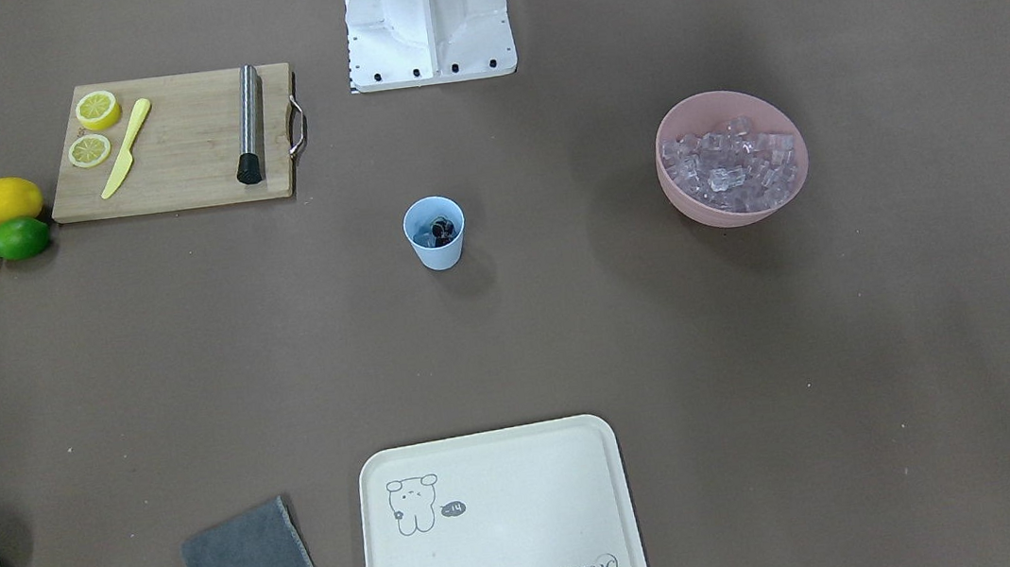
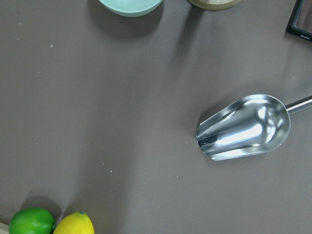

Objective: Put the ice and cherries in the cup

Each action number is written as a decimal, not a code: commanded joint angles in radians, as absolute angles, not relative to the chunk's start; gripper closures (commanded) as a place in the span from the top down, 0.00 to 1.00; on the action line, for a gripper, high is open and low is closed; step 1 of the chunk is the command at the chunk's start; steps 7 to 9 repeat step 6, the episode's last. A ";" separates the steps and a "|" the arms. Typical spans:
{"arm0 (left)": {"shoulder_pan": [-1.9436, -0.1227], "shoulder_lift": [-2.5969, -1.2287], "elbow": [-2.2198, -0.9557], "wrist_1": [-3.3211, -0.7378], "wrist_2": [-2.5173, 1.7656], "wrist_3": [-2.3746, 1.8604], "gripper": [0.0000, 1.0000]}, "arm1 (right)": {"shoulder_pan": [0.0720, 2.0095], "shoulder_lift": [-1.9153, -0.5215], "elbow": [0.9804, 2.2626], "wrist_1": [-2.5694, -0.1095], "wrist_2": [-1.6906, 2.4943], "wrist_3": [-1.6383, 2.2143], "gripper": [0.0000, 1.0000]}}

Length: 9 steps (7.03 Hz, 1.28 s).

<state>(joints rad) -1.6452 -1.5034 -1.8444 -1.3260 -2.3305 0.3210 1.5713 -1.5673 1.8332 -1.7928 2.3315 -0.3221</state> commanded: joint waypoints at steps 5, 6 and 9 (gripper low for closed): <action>-1.638 -1.509 -1.842 -1.331 -2.327 0.324 0.97 | 1.569 -1.568 1.828 -1.790 2.336 -0.316 0.99; -1.637 -1.509 -1.841 -1.331 -2.326 0.325 0.97 | 1.568 -1.565 1.827 -1.790 2.336 -0.311 0.99; -1.637 -1.509 -1.841 -1.331 -2.326 0.325 0.97 | 1.568 -1.565 1.827 -1.790 2.336 -0.311 0.99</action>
